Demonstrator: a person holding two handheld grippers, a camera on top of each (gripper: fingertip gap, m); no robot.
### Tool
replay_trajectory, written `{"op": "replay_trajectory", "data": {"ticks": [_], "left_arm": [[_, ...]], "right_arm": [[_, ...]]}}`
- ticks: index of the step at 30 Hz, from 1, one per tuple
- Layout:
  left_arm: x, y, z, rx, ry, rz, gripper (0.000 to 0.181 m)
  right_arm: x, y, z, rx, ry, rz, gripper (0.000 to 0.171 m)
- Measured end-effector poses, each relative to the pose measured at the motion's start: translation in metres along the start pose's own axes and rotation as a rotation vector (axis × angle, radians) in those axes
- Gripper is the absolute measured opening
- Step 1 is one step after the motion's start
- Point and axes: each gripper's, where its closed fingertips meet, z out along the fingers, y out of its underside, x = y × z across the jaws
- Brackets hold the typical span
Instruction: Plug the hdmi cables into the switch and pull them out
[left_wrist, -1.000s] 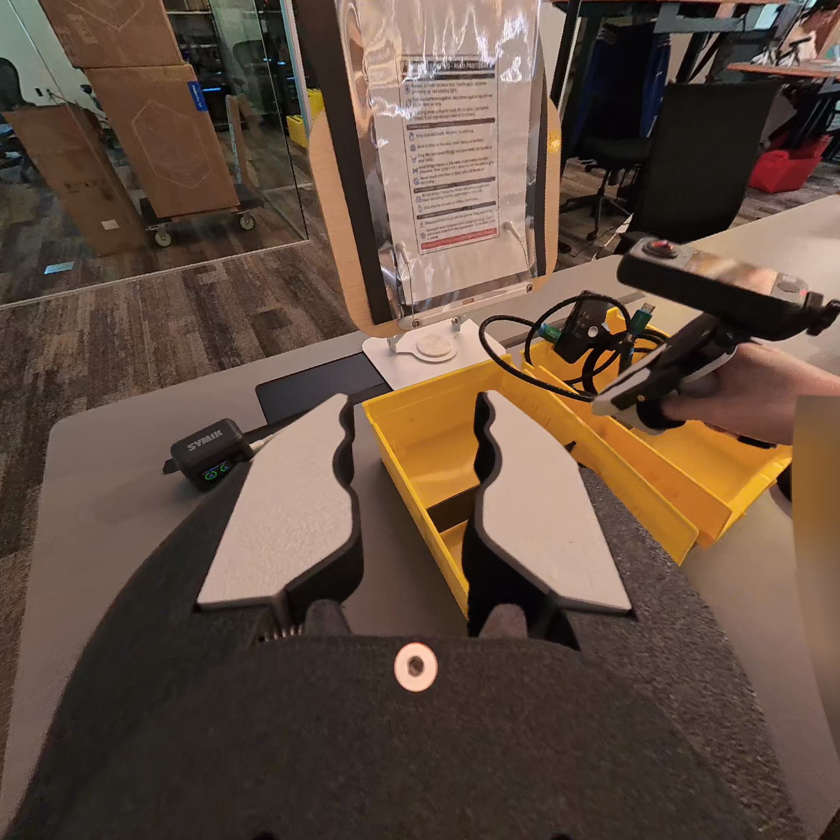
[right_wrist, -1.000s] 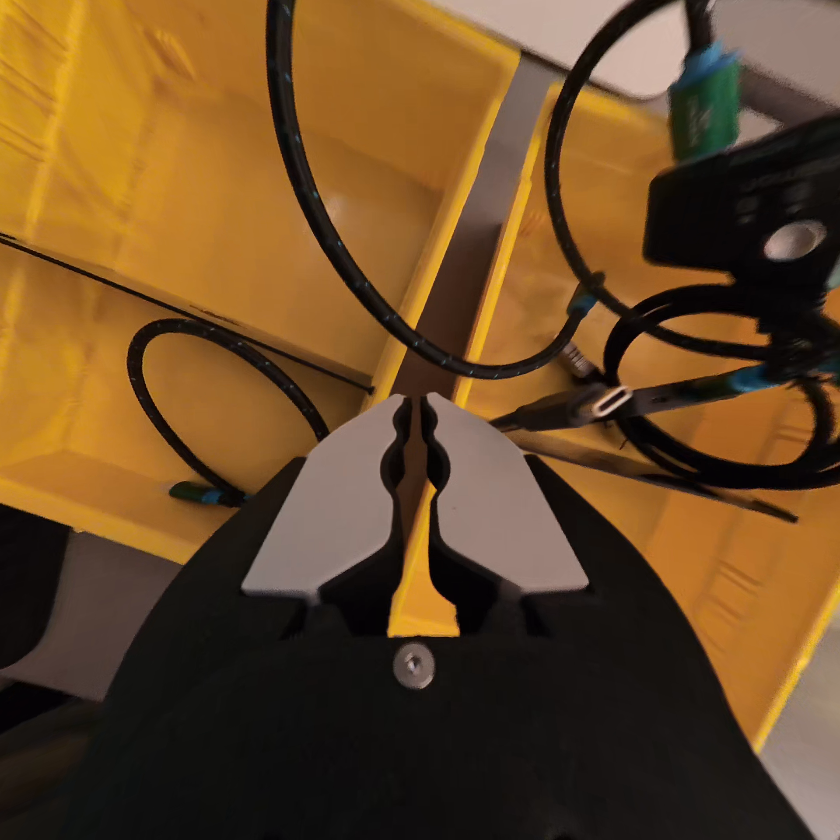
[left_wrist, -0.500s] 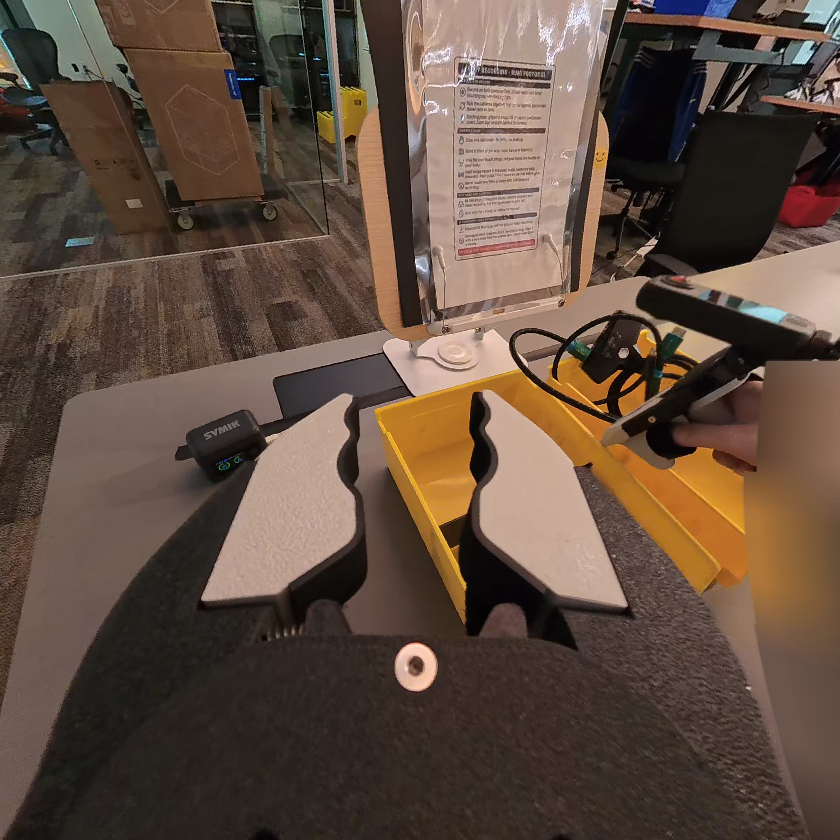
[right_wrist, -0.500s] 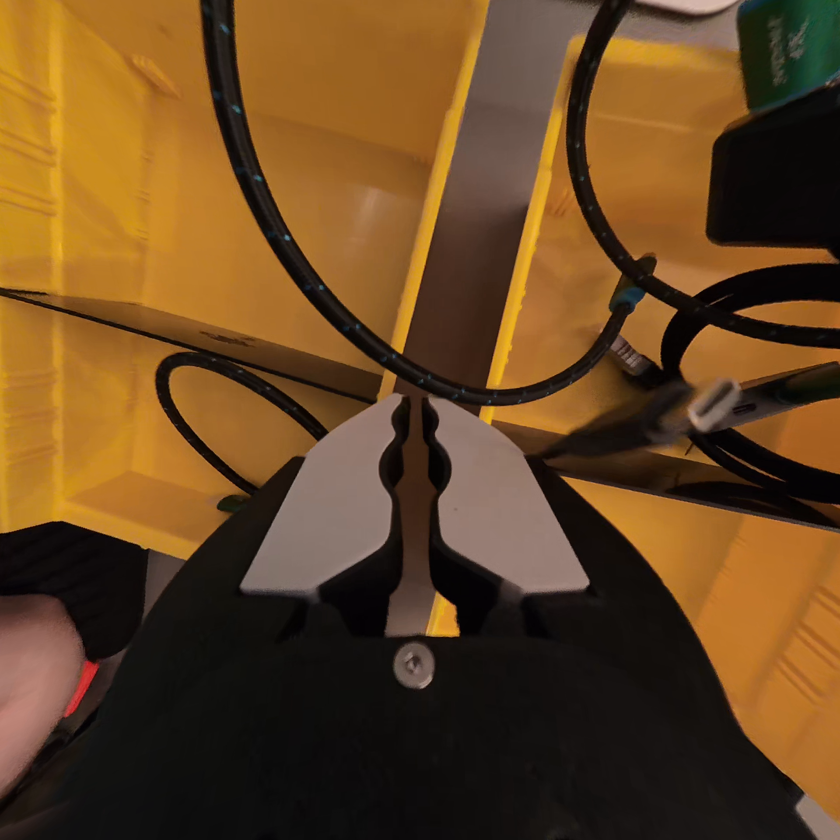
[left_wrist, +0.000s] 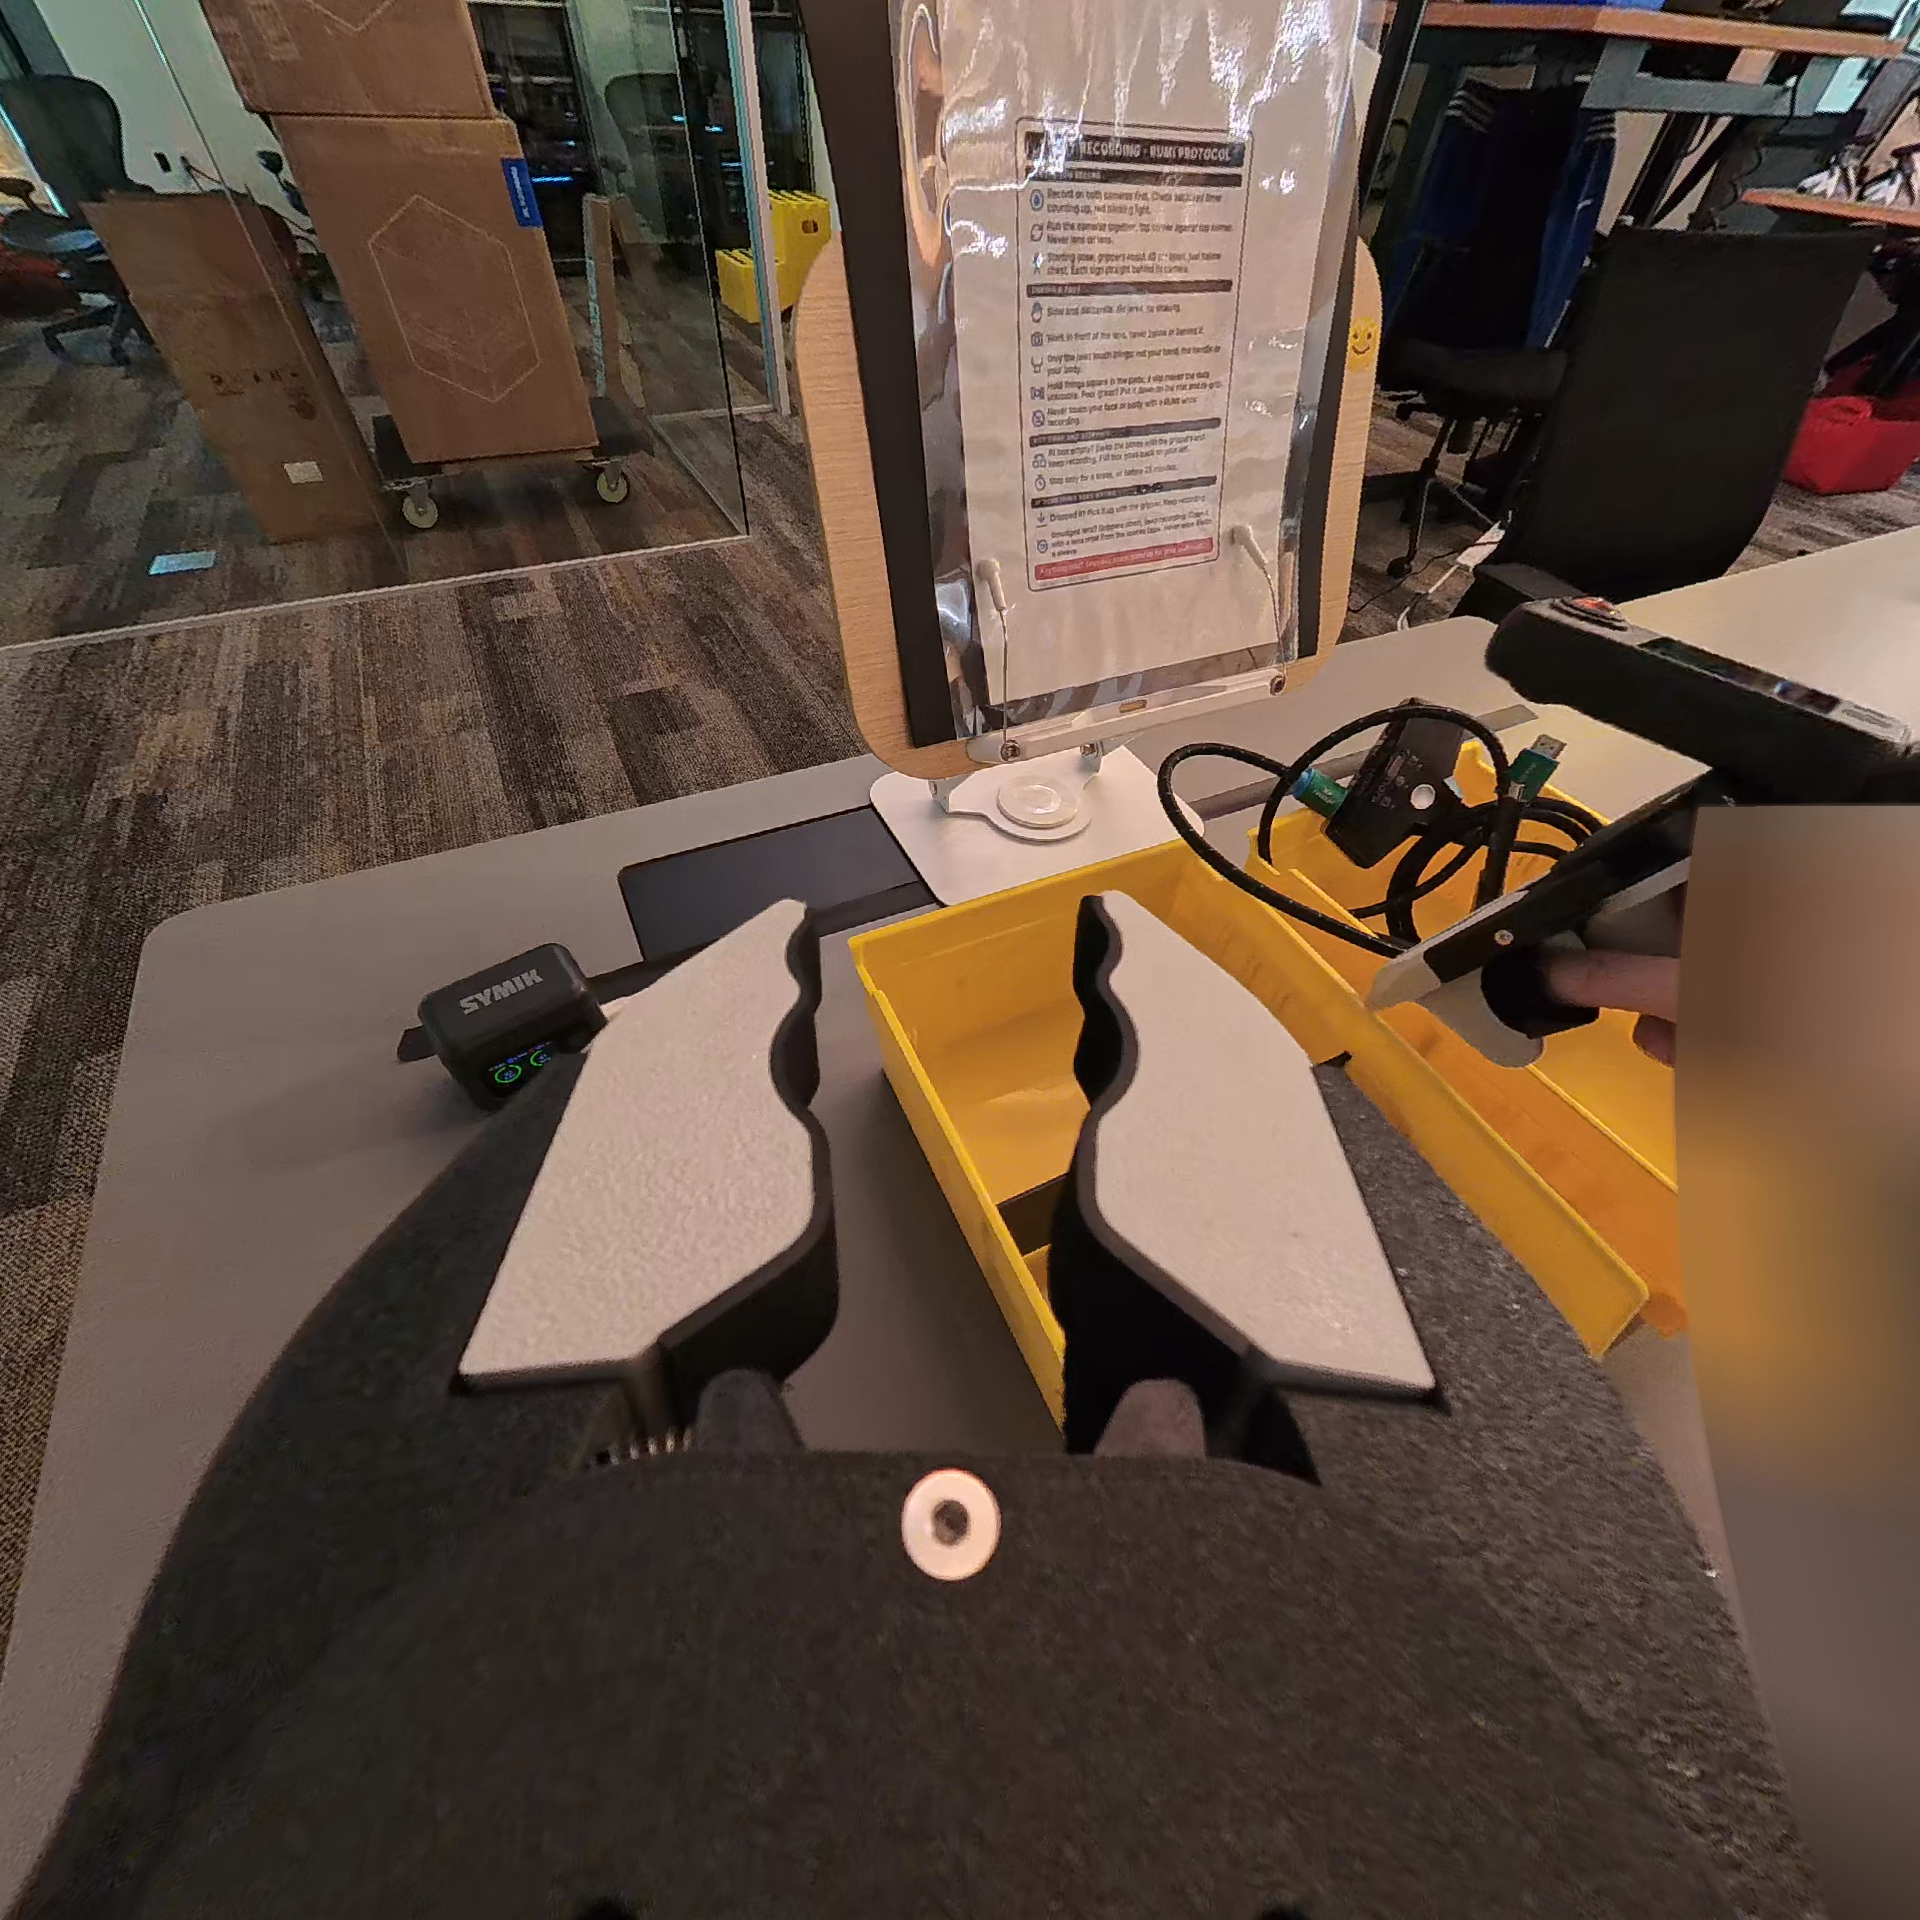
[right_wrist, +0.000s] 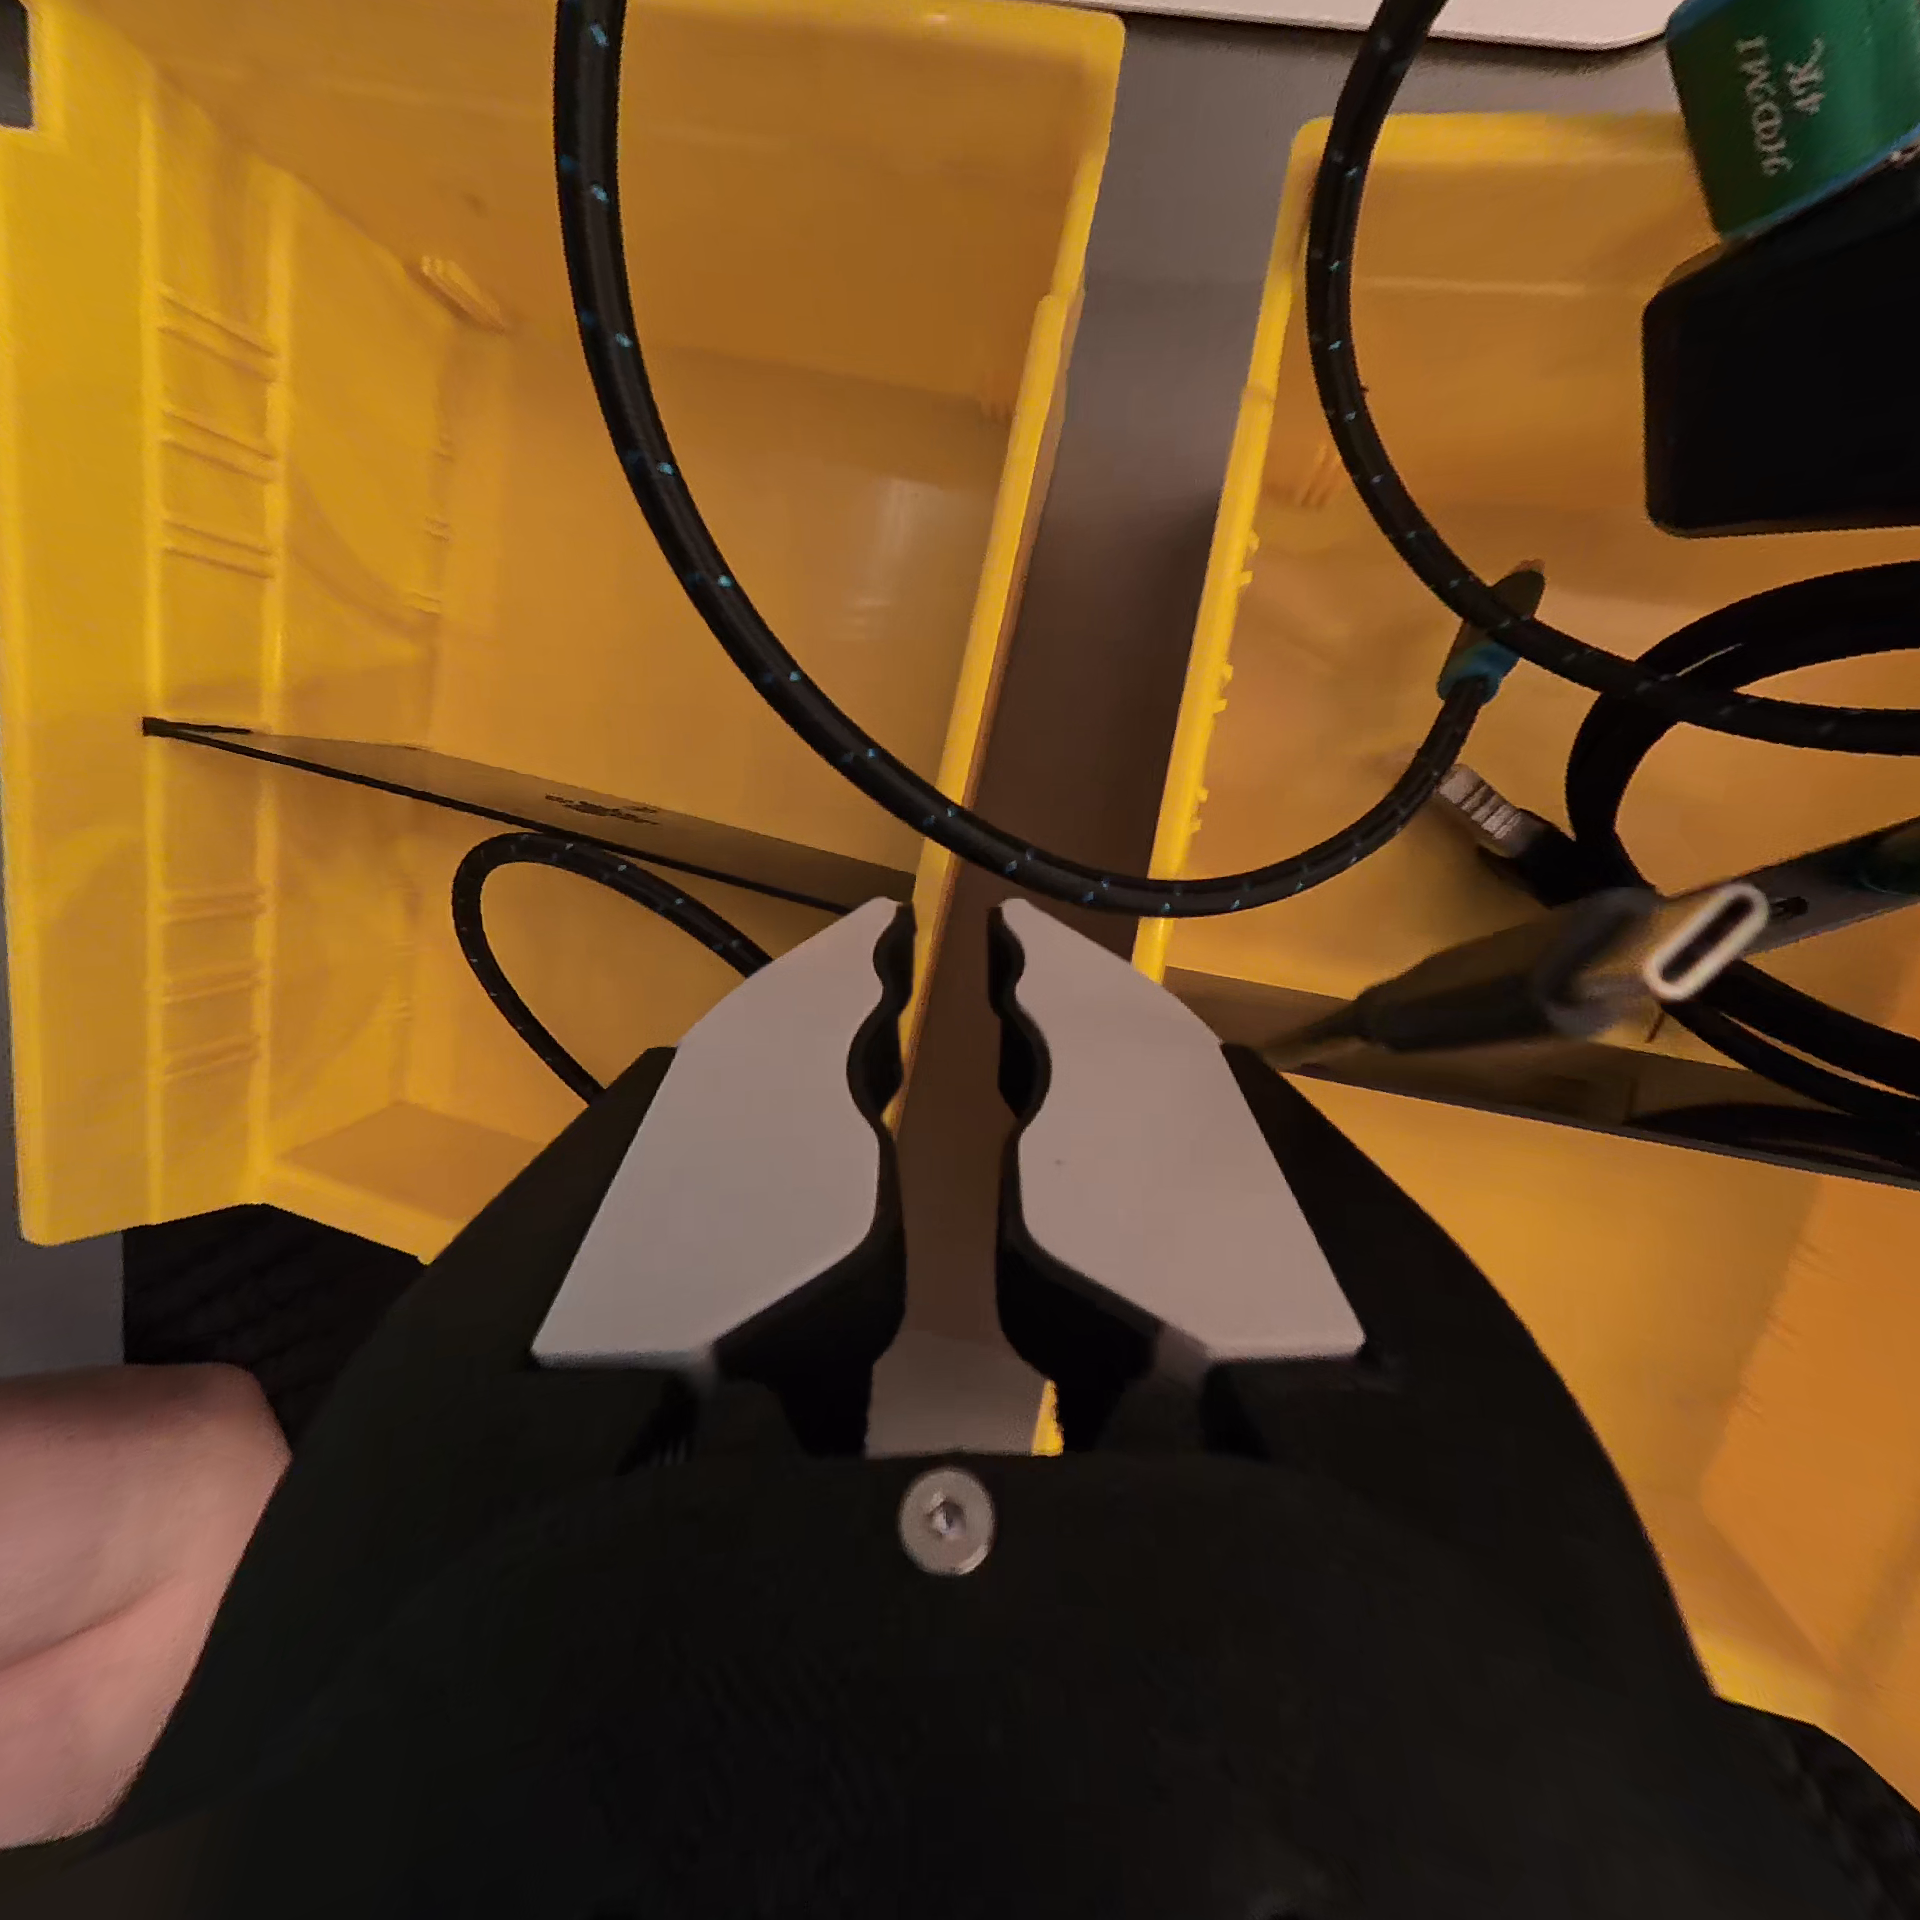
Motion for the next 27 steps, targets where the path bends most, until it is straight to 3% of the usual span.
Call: {"op": "replay_trajectory", "data": {"ticks": [3, 5, 9, 13, 16, 27], "left_arm": [[0.001, -0.001, -0.002, 0.002, 0.004, 0.003, 0.046], [0.003, -0.002, -0.003, 0.011, 0.006, 0.004, 0.046], [0.006, -0.003, -0.002, 0.011, 0.019, 0.010, 0.046], [0.009, 0.001, 0.002, -0.011, 0.030, 0.019, 0.047], [0.010, 0.002, 0.003, -0.018, 0.036, 0.024, 0.047], [0.013, -0.001, 0.000, -0.002, 0.058, 0.023, 0.046]], "right_arm": [[-0.004, 0.005, 0.011, -0.031, -0.024, 0.029, 0.021], [-0.006, 0.007, 0.021, -0.038, -0.009, 0.030, 0.010], [-0.004, 0.001, 0.036, 0.012, 0.074, 0.003, 0.006], [-0.005, 0.007, 0.055, -0.088, 0.101, 0.012, 0.012], [-0.005, 0.004, 0.056, -0.117, 0.114, -0.007, 0.005], [-0.028, -0.003, 0.046, -0.135, 0.094, -0.020, 0.006]]}}
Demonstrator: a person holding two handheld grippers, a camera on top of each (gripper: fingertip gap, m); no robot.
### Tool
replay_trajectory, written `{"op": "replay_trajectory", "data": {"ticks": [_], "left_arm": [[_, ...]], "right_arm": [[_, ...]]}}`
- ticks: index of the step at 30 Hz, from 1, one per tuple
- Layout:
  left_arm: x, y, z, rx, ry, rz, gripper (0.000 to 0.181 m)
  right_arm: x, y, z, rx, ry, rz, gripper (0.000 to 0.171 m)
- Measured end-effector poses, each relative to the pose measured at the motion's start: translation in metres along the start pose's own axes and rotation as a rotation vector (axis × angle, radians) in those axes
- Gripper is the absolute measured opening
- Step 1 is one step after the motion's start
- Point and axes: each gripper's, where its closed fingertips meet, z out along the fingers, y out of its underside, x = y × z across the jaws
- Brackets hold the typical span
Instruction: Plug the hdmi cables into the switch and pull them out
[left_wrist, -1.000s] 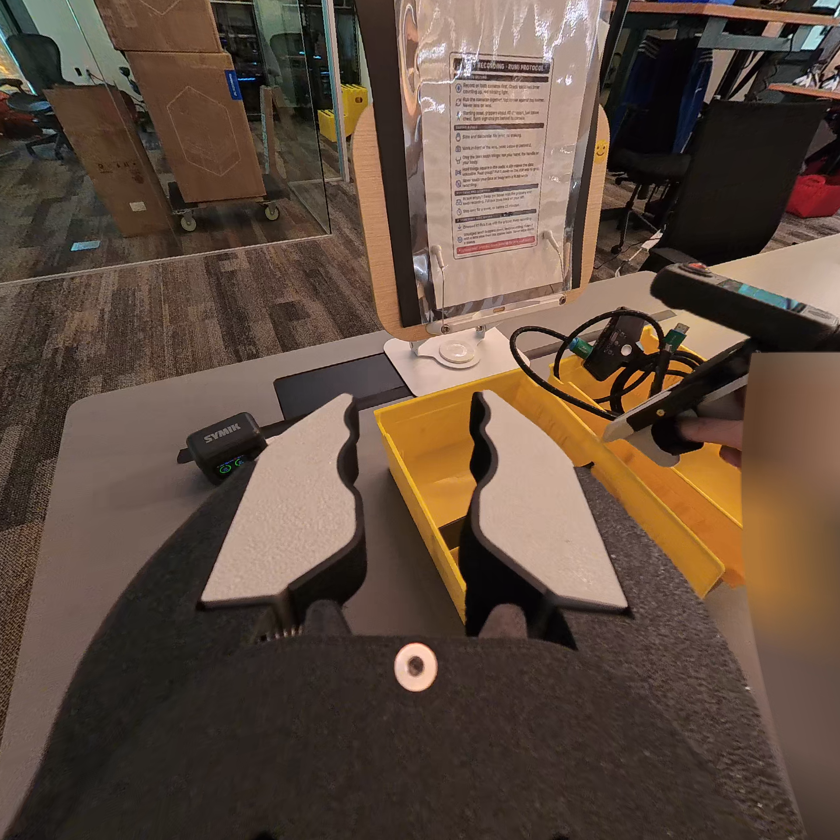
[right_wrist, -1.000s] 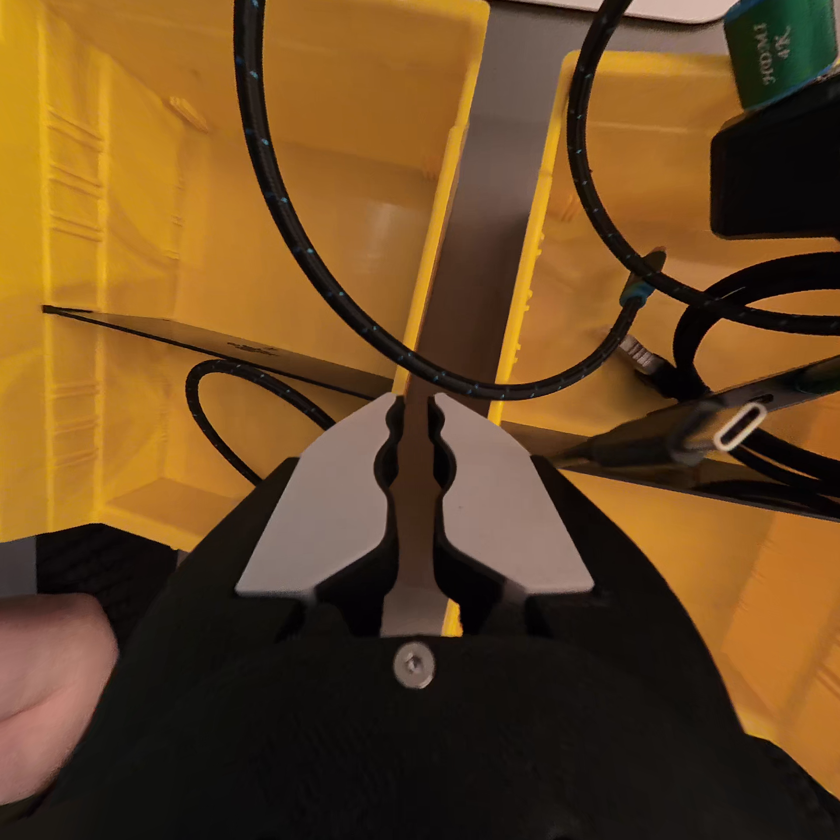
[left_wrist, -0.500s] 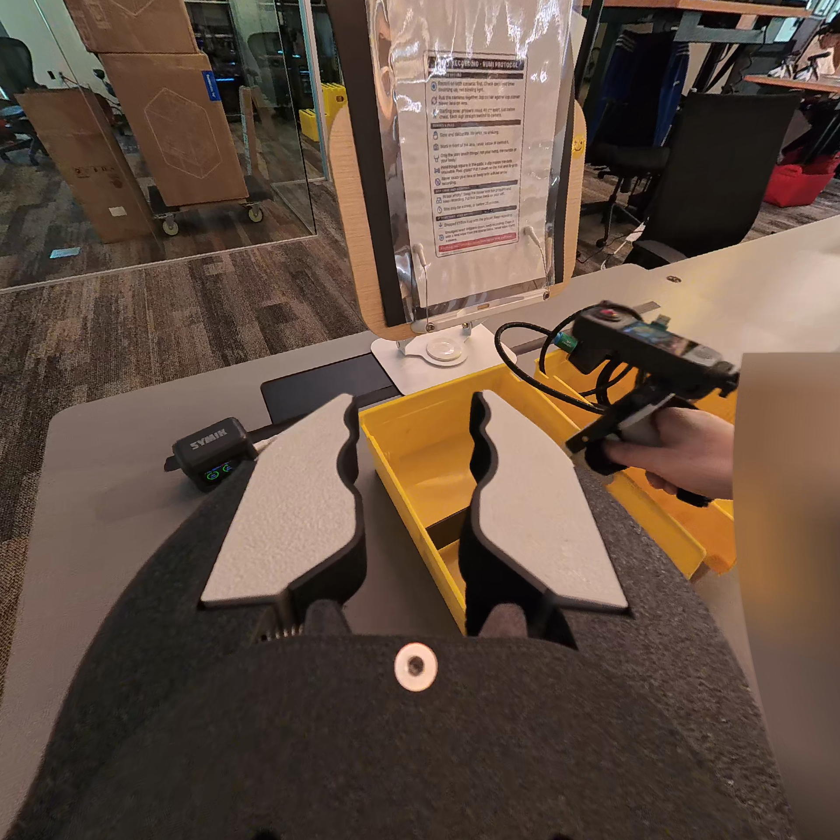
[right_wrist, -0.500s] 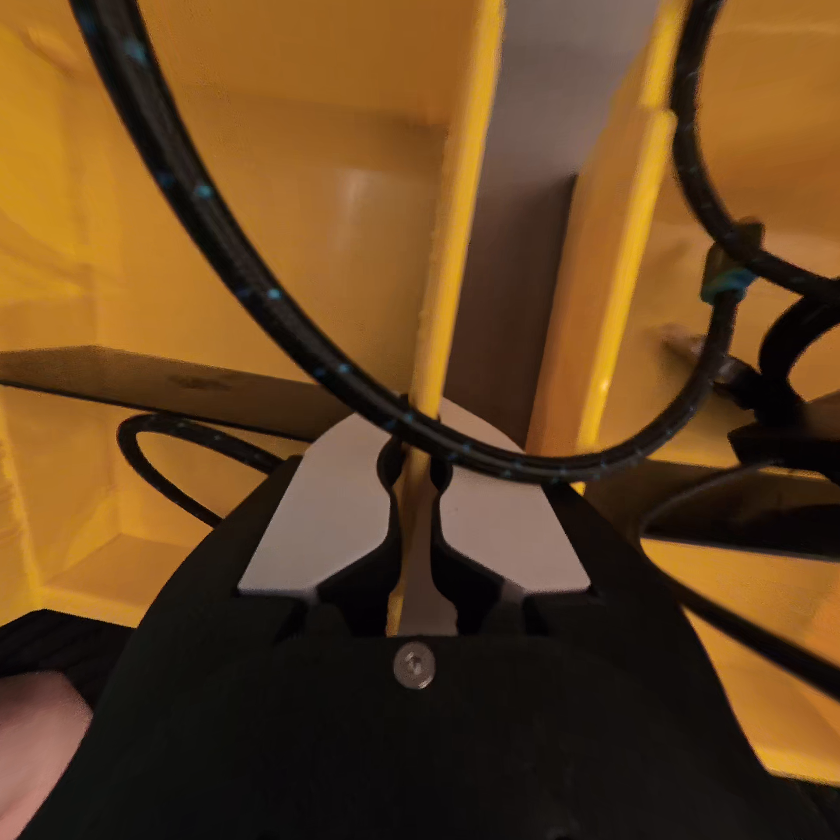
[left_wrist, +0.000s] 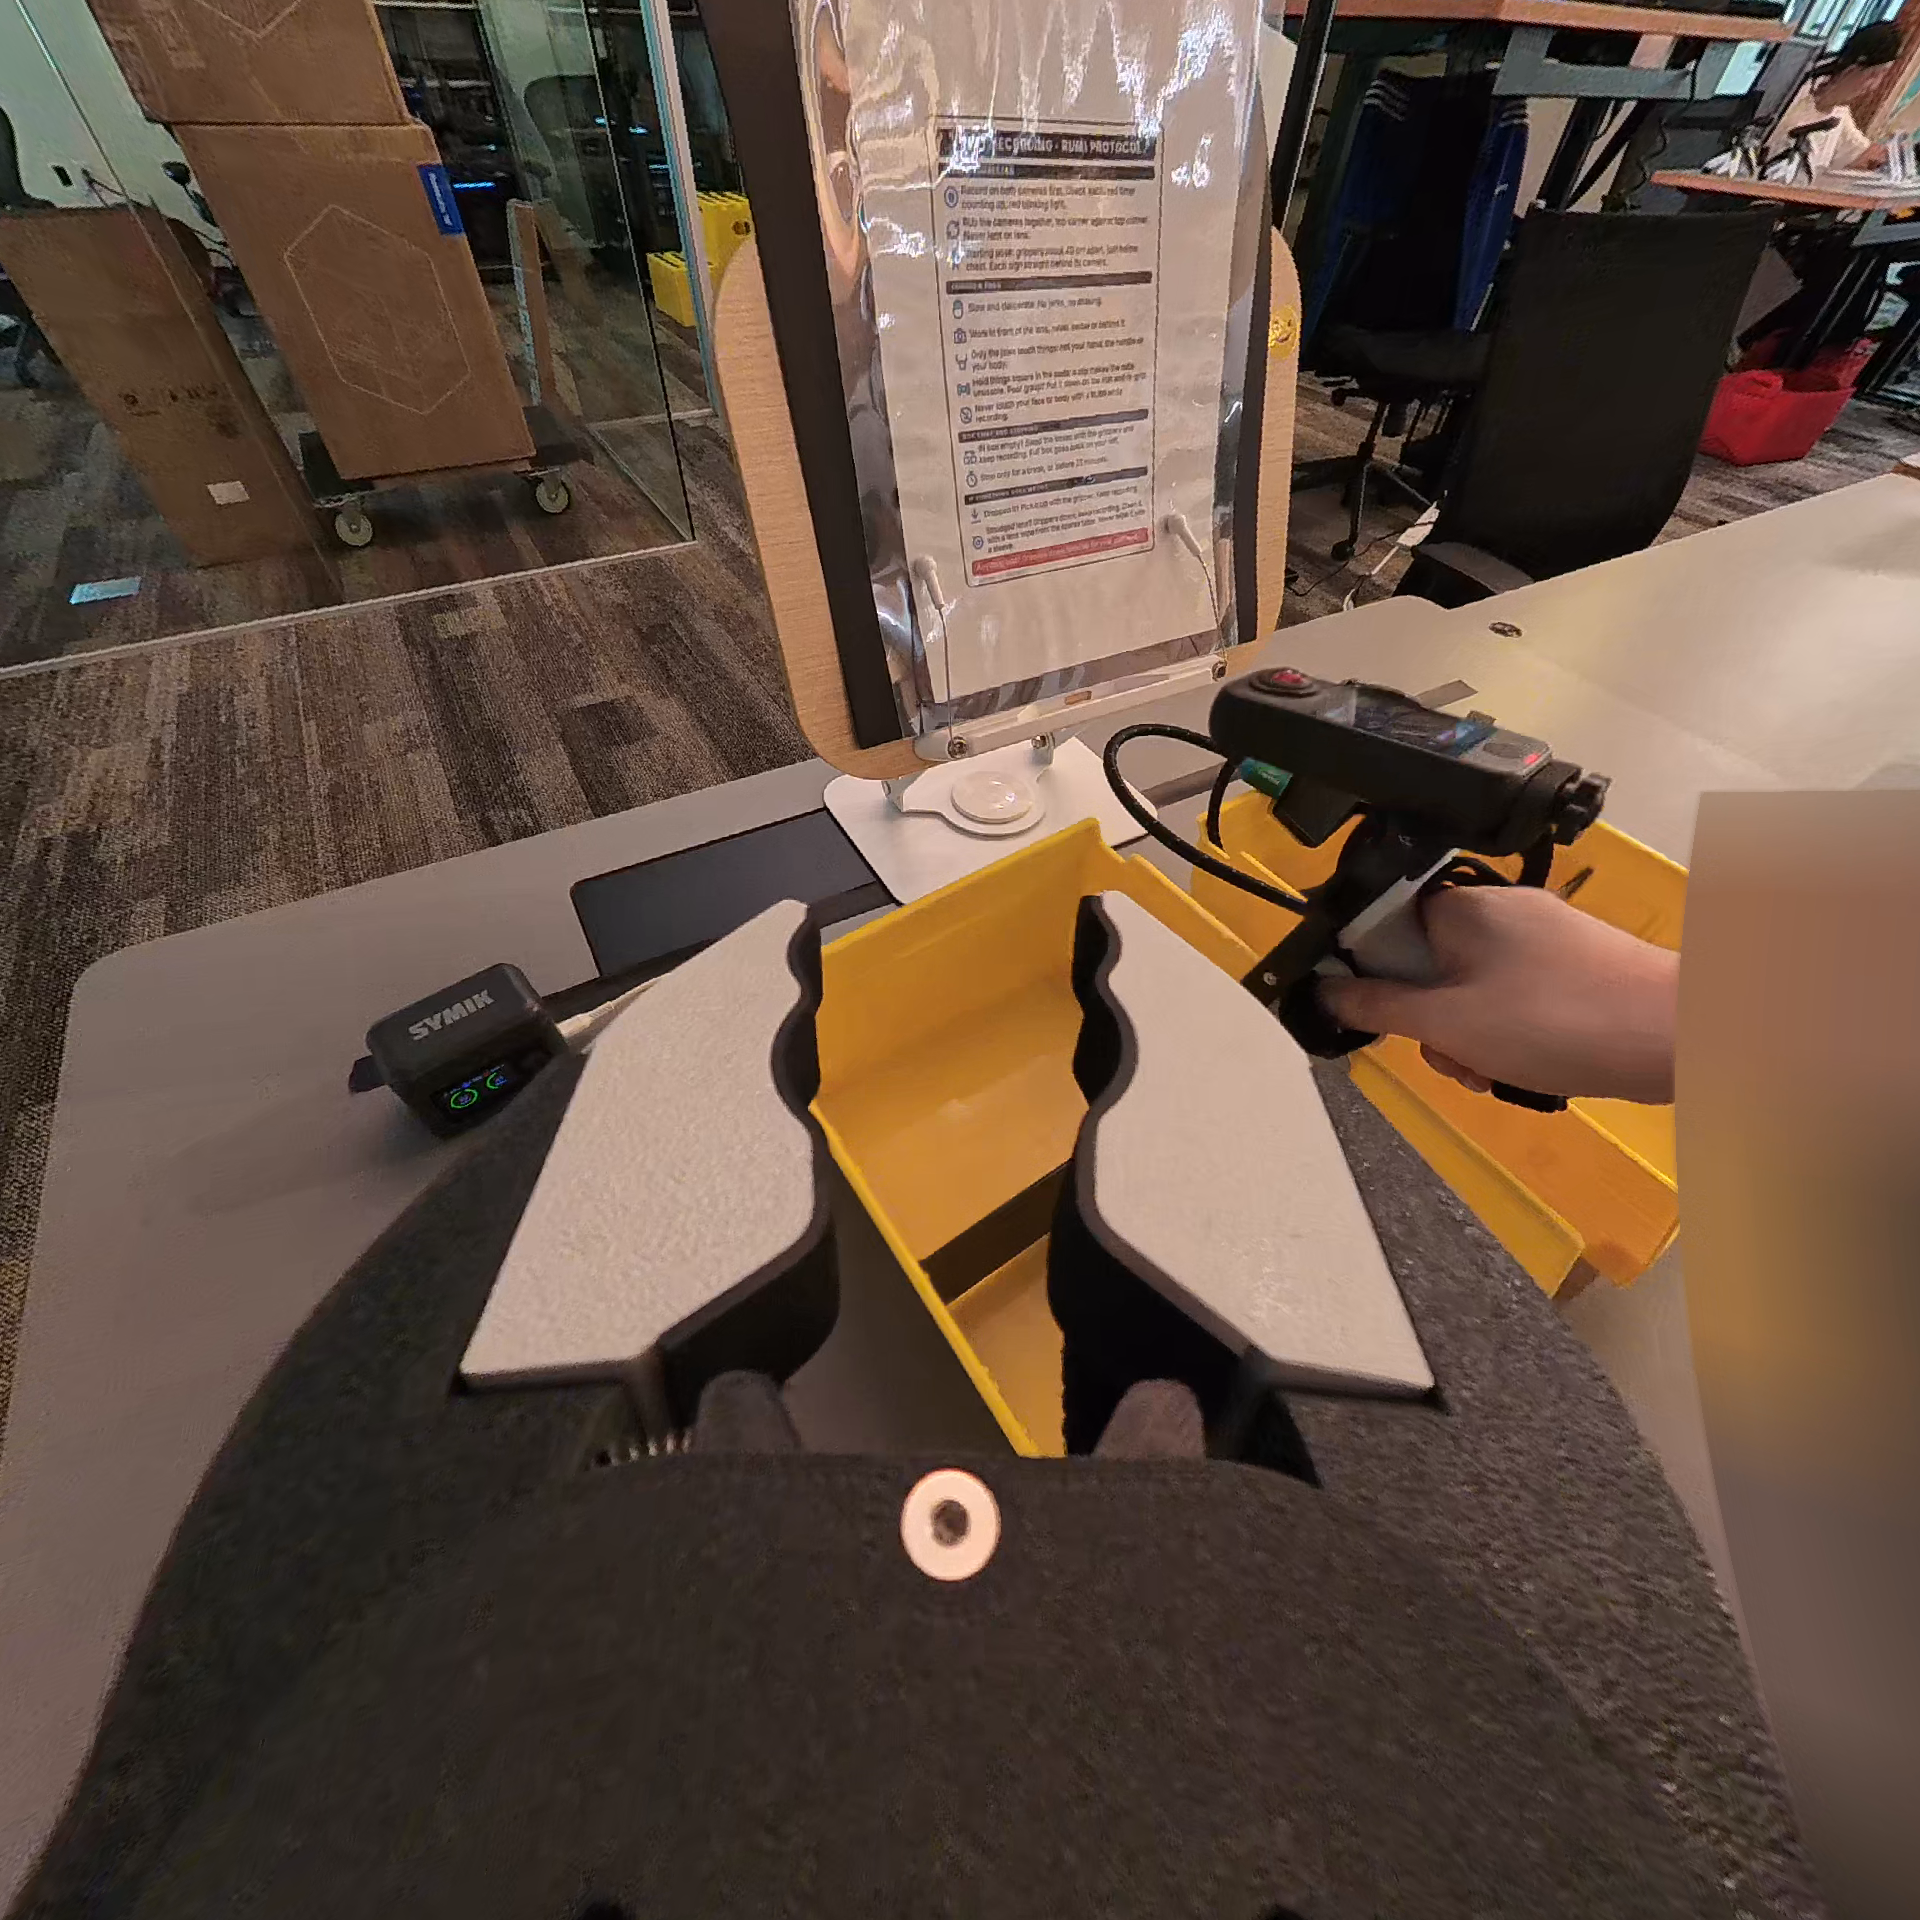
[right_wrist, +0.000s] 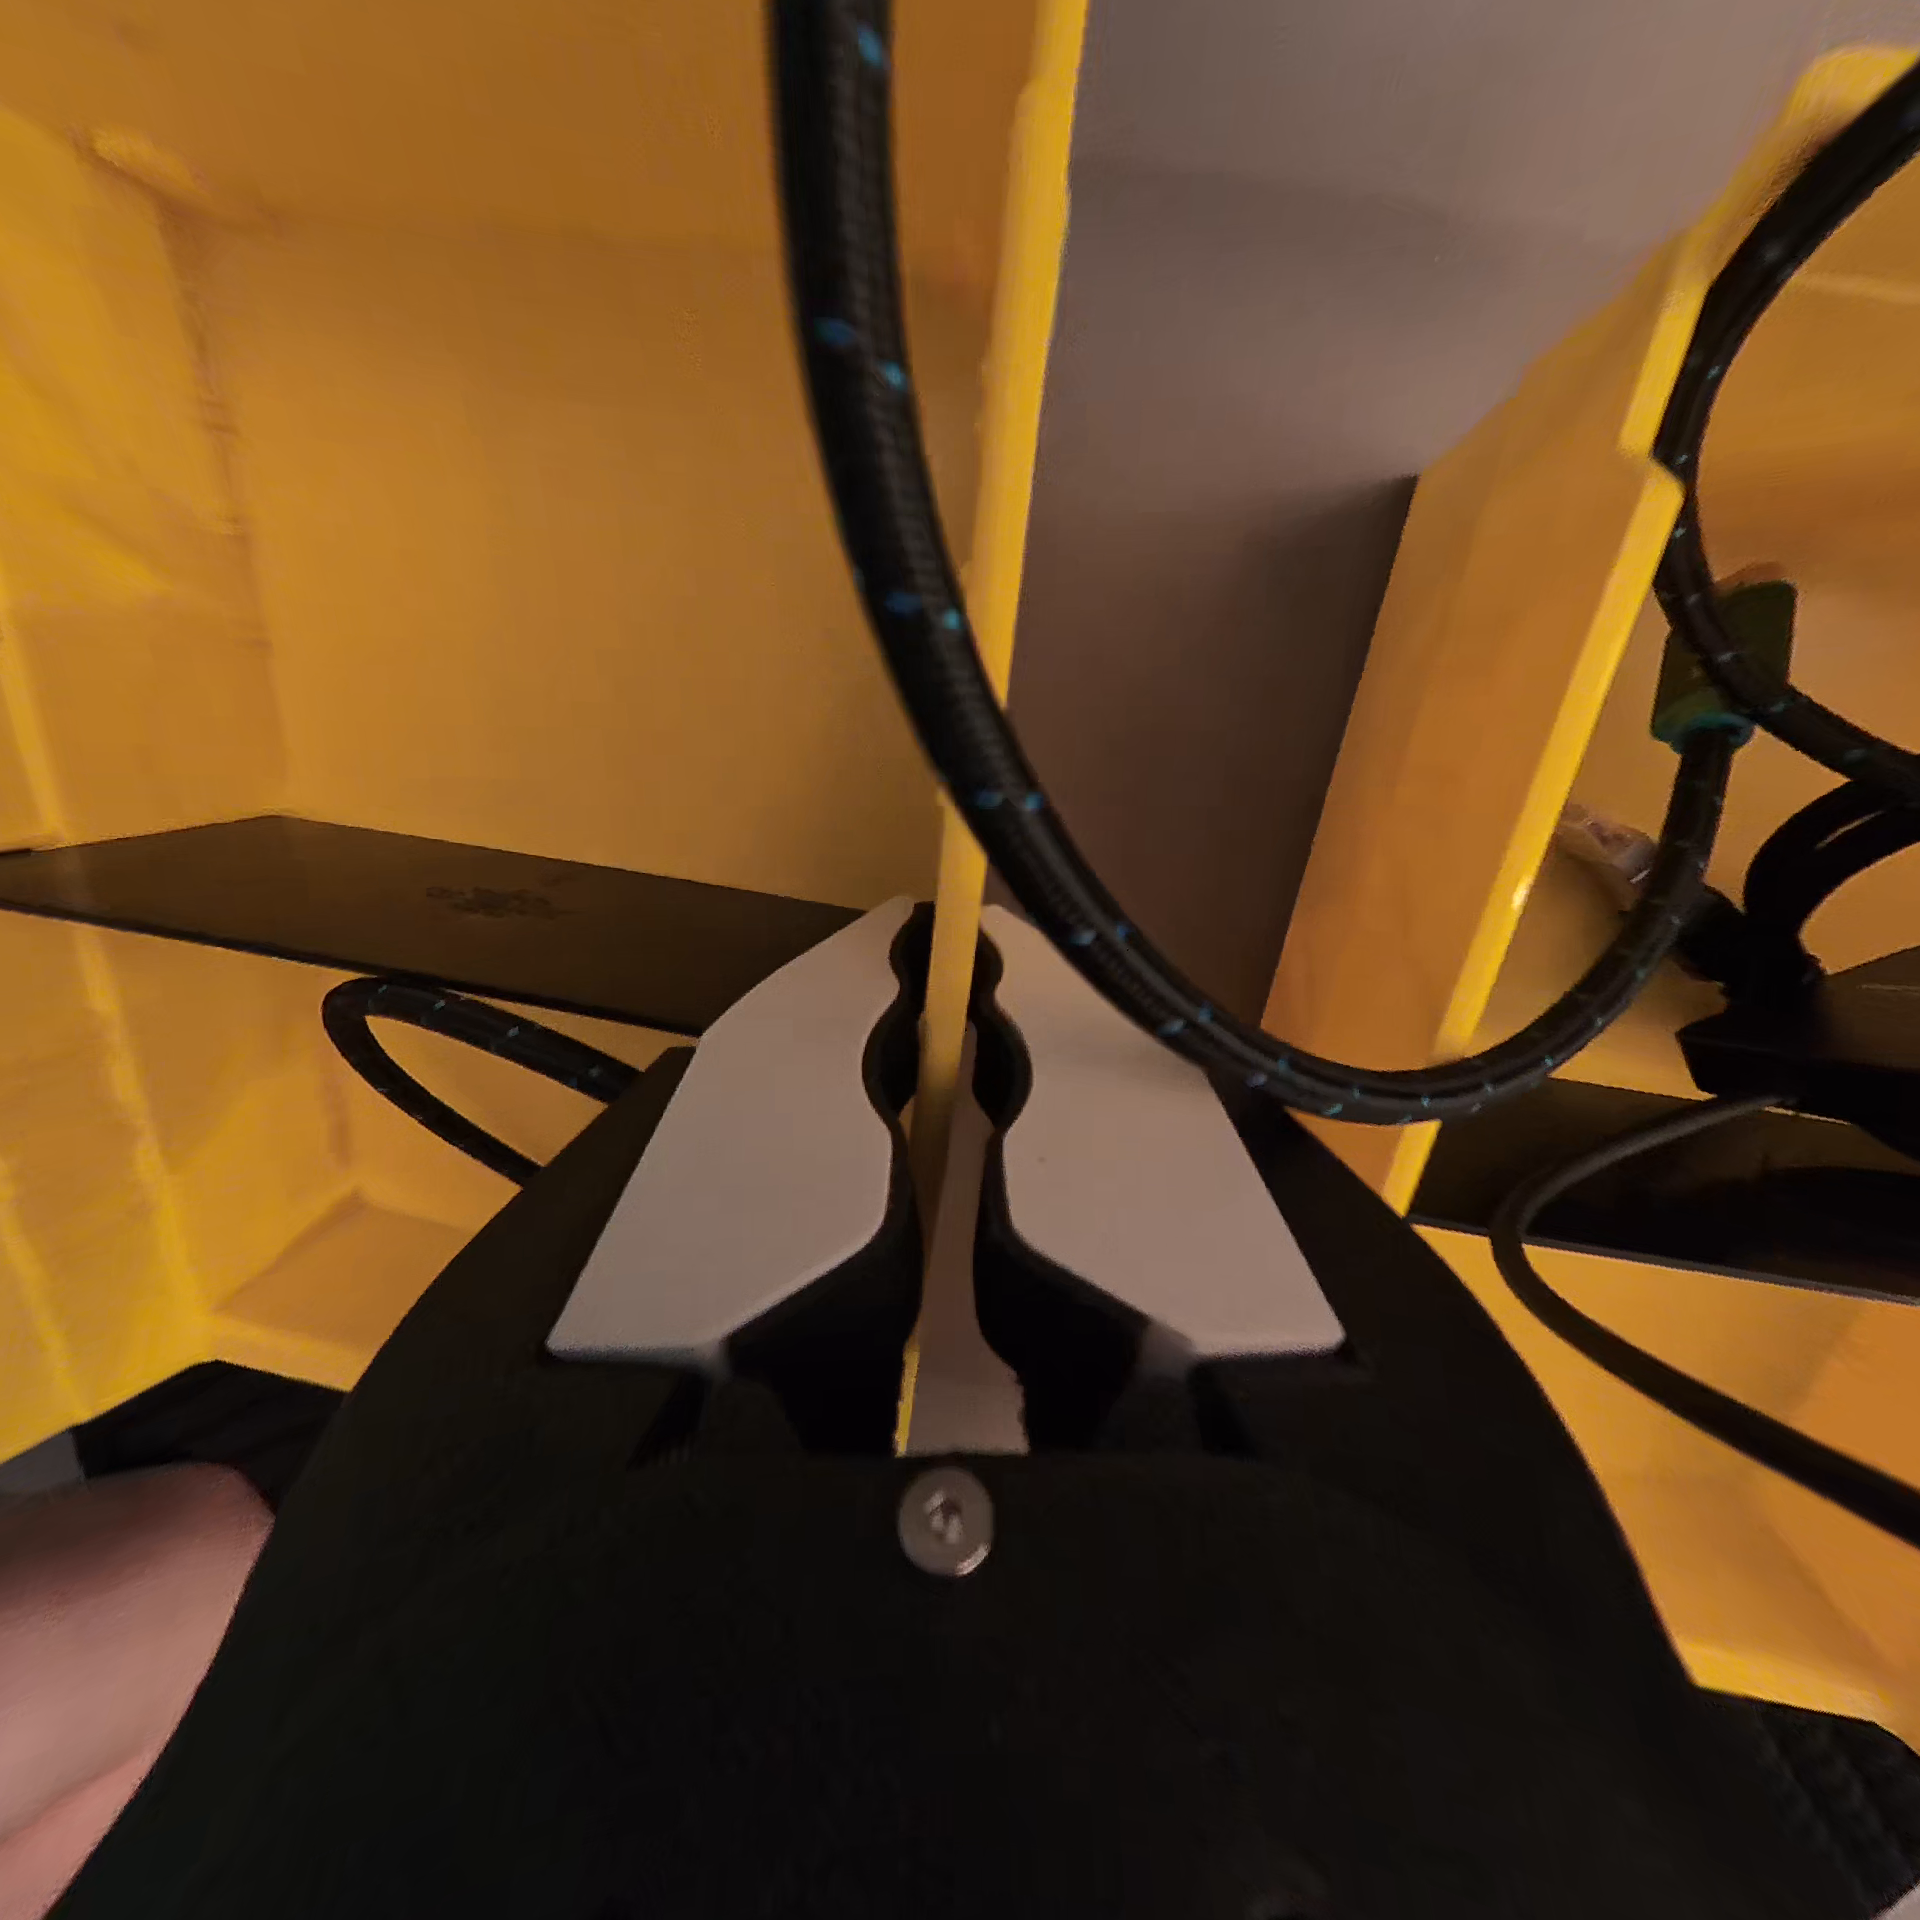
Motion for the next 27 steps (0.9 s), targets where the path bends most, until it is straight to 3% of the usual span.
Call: {"op": "replay_trajectory", "data": {"ticks": [7, 12, 18, 22, 27], "left_arm": [[-0.010, -0.003, -0.009, 0.033, -0.013, -0.035, 0.047], [-0.017, -0.013, -0.033, 0.110, -0.041, -0.055, 0.046], [-0.014, -0.025, -0.072, 0.209, -0.066, -0.047, 0.046], [-0.009, -0.026, -0.086, 0.229, -0.061, -0.060, 0.054], [-0.003, -0.029, -0.085, 0.229, -0.090, -0.036, 0.054]], "right_arm": [[-0.025, -0.023, -0.034, -0.030, -0.047, -0.008, 0.007], [-0.071, -0.039, -0.063, -0.034, -0.090, -0.150, 0.007], [-0.099, -0.020, -0.090, -0.105, -0.168, -0.252, 0.007], [-0.063, 0.023, -0.107, -0.191, -0.165, -0.228, 0.006], [0.039, 0.085, -0.134, -0.240, -0.094, -0.149, 0.007]]}}
